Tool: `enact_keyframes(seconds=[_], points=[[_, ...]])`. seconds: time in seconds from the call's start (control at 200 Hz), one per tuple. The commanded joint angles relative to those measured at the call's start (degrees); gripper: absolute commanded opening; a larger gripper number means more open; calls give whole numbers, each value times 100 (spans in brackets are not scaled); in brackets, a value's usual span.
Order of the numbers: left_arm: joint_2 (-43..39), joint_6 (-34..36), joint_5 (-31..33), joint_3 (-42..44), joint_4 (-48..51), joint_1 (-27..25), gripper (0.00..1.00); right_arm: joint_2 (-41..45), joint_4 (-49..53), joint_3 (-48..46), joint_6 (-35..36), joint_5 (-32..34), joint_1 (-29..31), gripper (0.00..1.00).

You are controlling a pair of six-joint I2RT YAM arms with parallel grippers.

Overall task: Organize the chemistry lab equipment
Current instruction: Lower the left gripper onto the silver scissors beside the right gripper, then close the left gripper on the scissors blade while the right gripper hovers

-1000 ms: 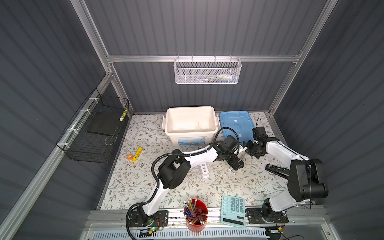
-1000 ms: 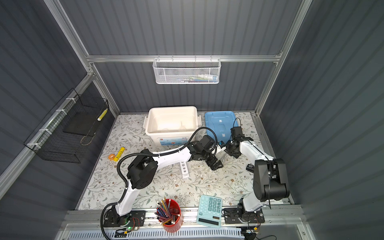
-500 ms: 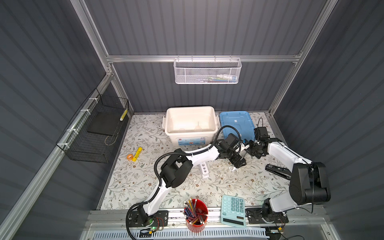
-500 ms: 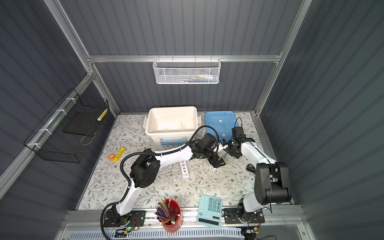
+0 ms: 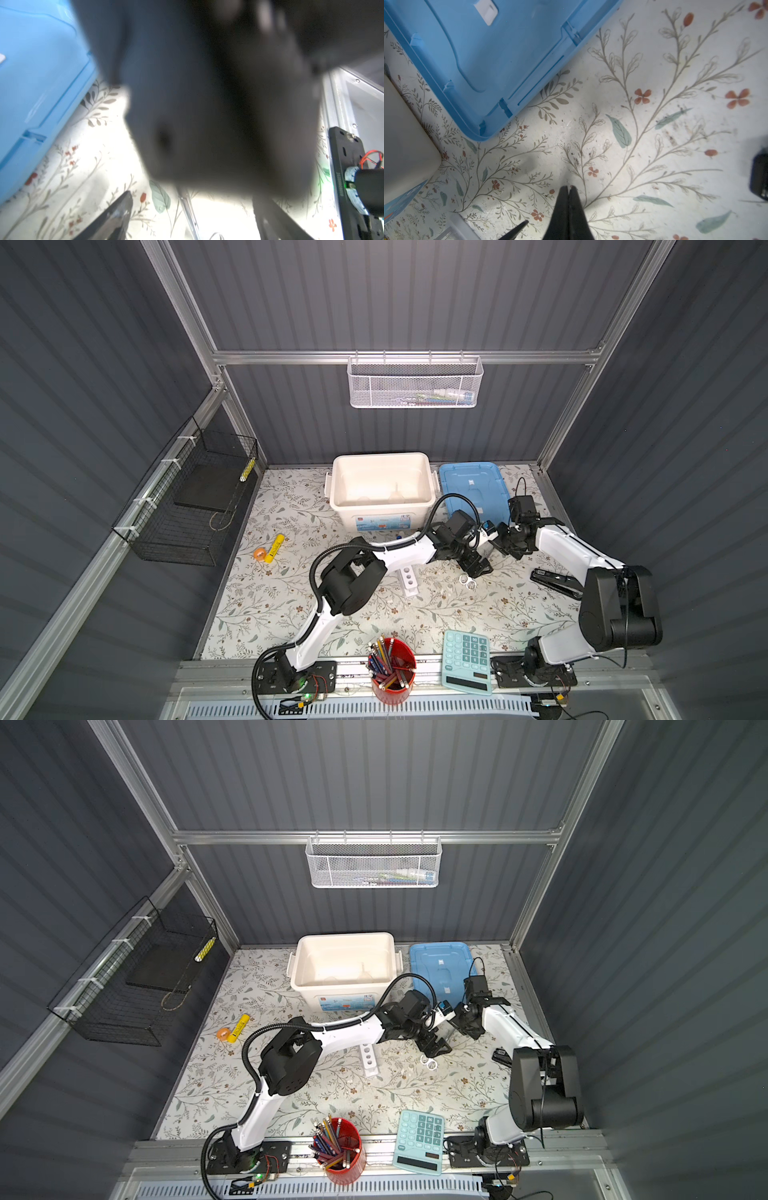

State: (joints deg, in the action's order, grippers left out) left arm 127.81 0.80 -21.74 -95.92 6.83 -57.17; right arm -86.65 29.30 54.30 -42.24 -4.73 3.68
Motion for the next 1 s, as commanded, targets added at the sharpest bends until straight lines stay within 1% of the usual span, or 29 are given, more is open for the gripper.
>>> enact_keyframes(seconds=[0.0, 0.14, 0.3, 0.385, 0.585, 0.996], points=[[-224, -115, -173, 413, -219, 18, 91, 140, -93, 28, -73, -134, 18, 0], [-438, -175, -182, 811, -737, 35, 91, 157, -75, 50, -72, -129, 7, 0], [-549, -229, -264, 1101, -1069, 60, 88, 166, -60, 88, -92, -116, 11, 0], [-590, -137, -322, 1235, -1138, 74, 87, 174, -49, 106, -100, -132, 1, 0], [-529, -14, -370, 1260, -1205, 128, 85, 232, -64, 81, -127, -171, 1, 0], [-406, -1, -575, 1312, -1456, 314, 75, 419, 8, 36, -192, -238, -7, 0]])
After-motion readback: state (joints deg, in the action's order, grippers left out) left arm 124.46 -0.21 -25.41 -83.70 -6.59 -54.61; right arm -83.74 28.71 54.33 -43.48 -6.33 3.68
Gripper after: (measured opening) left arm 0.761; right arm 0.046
